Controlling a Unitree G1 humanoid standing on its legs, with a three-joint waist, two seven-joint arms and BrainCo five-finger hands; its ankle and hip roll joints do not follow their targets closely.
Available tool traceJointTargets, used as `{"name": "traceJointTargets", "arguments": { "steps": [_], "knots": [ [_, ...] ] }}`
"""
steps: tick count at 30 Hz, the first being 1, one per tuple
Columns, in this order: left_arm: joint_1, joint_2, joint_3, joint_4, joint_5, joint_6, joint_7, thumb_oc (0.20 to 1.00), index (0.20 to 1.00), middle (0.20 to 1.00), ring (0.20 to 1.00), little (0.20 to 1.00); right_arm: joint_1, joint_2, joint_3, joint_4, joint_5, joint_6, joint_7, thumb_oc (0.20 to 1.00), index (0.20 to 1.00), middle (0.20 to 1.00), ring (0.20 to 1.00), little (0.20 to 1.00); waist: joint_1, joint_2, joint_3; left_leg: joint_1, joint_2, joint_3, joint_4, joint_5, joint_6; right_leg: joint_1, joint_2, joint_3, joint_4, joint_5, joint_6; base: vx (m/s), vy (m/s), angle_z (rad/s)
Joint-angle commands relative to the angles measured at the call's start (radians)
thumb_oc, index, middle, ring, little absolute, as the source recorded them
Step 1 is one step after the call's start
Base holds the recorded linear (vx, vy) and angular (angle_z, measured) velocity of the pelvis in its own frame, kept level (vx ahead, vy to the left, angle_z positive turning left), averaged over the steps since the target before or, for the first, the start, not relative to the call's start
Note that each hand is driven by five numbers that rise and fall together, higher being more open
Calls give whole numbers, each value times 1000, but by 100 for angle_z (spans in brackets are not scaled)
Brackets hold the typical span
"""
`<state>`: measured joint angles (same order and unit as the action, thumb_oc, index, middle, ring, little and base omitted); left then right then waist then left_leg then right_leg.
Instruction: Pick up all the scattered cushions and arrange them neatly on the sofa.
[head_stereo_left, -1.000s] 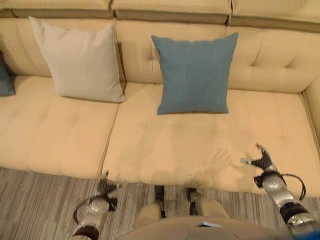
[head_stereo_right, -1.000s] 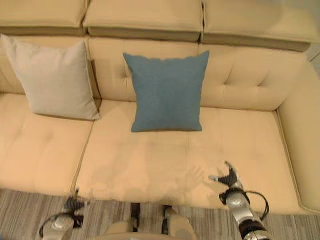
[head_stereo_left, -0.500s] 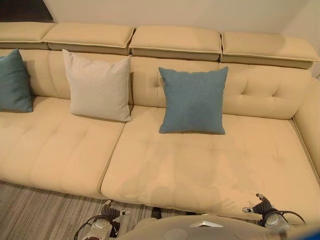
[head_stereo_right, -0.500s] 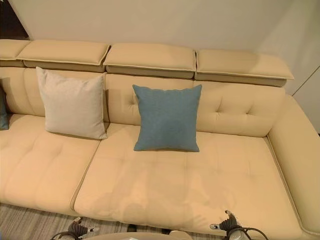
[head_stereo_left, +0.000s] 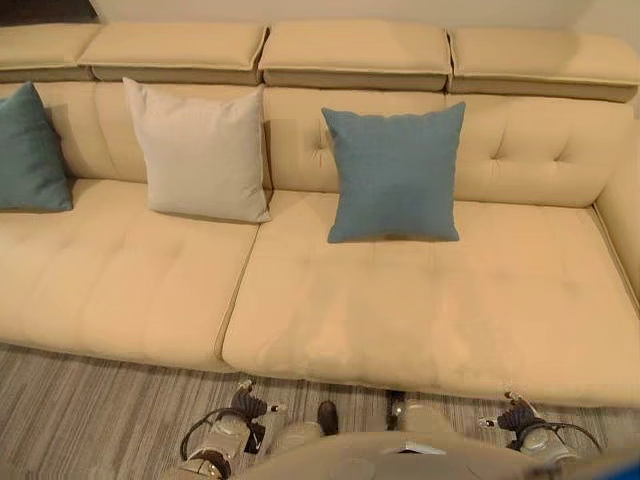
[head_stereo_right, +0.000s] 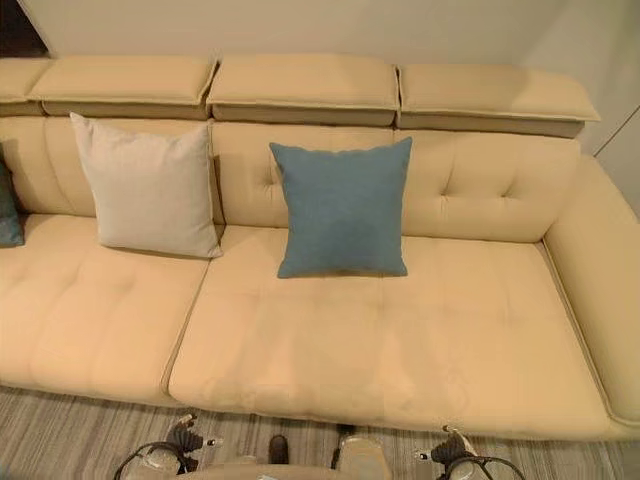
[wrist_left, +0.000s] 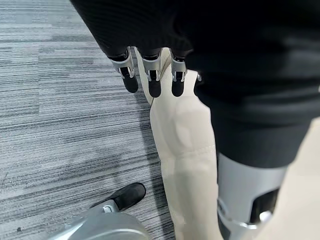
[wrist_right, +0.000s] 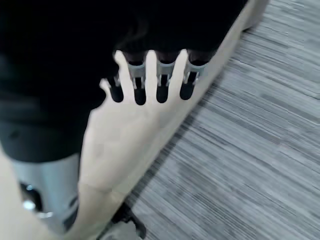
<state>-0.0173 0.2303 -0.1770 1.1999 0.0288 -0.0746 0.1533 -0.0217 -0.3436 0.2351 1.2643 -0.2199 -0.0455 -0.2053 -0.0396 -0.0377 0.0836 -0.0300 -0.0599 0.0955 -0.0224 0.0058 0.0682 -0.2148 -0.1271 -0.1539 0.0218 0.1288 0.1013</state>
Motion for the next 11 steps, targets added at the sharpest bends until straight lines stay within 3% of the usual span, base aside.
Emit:
{"name": "traceJointTargets", "arguments": {
  "steps": [1,6,11],
  "knots": [
    [-19,48,8,17,-4,-12,17,1000,1000,1000,1000,1000,-54,2,15,34,17,17,-17,1000,1000,1000,1000,1000,25,2,-6,-40,25,-103,47,-65,-63,19,22,50,131,-115,36,-258,49,-11],
    [-15,50,18,33,-9,-15,23,1000,1000,1000,1000,1000,-45,3,-3,36,28,13,-24,1000,1000,1000,1000,1000,46,-14,-50,-44,33,-83,22,-55,-80,116,2,23,10,-108,42,-6,-89,-15],
    [7,50,31,49,2,-8,7,1000,1000,1000,1000,1000,-38,-11,-8,52,27,15,-22,1000,1000,1000,1000,1000,42,-19,-81,5,58,-73,-20,-46,-102,181,21,15,-84,-96,43,62,-100,-1]
  ]
}}
